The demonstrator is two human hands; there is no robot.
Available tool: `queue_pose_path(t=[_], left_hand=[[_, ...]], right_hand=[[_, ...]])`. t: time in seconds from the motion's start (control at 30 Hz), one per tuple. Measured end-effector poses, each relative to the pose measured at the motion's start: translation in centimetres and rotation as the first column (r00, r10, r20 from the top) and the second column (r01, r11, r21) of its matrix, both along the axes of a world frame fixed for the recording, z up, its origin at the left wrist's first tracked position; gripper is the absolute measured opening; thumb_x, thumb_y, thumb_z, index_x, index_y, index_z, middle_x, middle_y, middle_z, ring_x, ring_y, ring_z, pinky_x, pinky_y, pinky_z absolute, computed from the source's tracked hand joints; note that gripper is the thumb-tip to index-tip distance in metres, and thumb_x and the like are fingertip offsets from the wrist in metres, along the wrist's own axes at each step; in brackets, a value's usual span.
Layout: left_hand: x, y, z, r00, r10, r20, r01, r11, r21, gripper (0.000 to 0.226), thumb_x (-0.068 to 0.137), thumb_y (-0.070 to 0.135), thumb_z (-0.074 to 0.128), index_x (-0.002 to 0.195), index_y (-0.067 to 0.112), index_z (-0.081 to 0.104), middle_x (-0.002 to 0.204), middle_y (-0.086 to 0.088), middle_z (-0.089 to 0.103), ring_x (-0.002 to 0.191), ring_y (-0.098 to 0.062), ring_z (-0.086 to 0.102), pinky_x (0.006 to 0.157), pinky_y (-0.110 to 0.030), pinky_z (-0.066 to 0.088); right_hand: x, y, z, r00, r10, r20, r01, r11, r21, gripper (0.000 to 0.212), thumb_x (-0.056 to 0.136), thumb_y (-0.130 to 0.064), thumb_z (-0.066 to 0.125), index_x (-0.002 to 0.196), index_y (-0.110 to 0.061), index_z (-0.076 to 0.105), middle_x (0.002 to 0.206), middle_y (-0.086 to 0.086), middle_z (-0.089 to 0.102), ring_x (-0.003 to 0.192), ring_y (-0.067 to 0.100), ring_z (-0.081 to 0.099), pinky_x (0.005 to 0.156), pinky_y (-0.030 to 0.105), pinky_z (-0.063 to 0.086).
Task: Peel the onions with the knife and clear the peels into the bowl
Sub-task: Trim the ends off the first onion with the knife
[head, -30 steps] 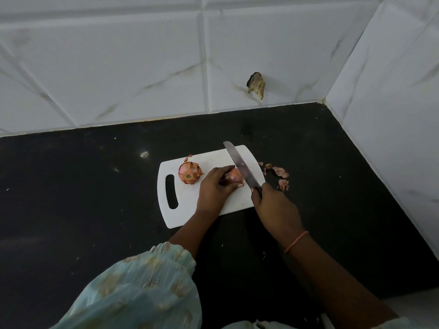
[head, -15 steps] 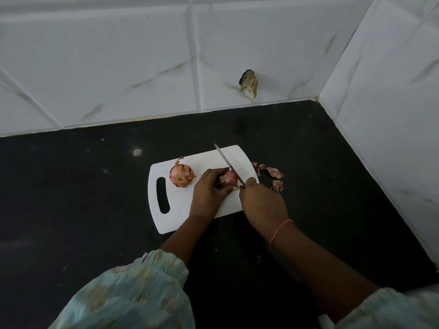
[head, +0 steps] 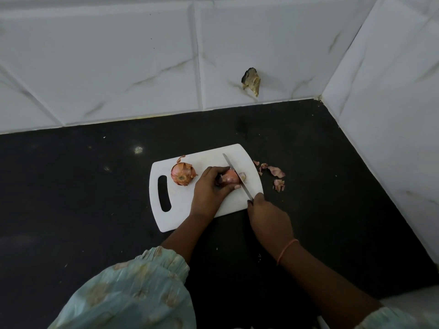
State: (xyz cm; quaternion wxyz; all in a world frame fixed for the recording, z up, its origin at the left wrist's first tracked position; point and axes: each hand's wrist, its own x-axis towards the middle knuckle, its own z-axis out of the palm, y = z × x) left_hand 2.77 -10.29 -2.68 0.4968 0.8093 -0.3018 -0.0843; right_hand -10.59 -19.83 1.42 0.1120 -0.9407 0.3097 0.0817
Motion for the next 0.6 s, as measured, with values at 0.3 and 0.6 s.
queue_pose_path(t=[0.3, 0.6], left_hand=[[-0.41, 0.01, 0.30, 1.000, -0.016, 0.015, 0.015, 0.999, 0.031, 0.047, 0.081, 0.032, 0.081, 0.120, 0.019, 0.056, 0.119, 0.004, 0.056, 0.101, -0.005, 0.053, 0.083, -0.004, 0.043], [-0.70, 0.27, 0.28, 1.000, -0.016, 0.015, 0.017, 0.999, -0.046, 0.054, 0.091, 0.030, 0.072, 0.139, 0.019, 0.050, 0.134, 0.005, 0.049, 0.114, 0.000, 0.046, 0.091, -0.004, 0.042]], right_hand=[[-0.09, -0.06, -0.20, 0.998, -0.056, 0.040, 0.054, 0.998, 0.036, 0.032, 0.106, -0.040, 0.030, 0.110, -0.013, 0.048, 0.079, -0.001, 0.057, 0.065, 0.014, 0.056, 0.055, 0.030, 0.042], [-0.05, 0.05, -0.17, 0.993, -0.096, 0.069, 0.089, 0.992, 0.090, 0.032, 0.105, -0.040, 0.032, 0.110, -0.013, 0.049, 0.078, -0.001, 0.055, 0.068, 0.015, 0.056, 0.056, 0.030, 0.041]])
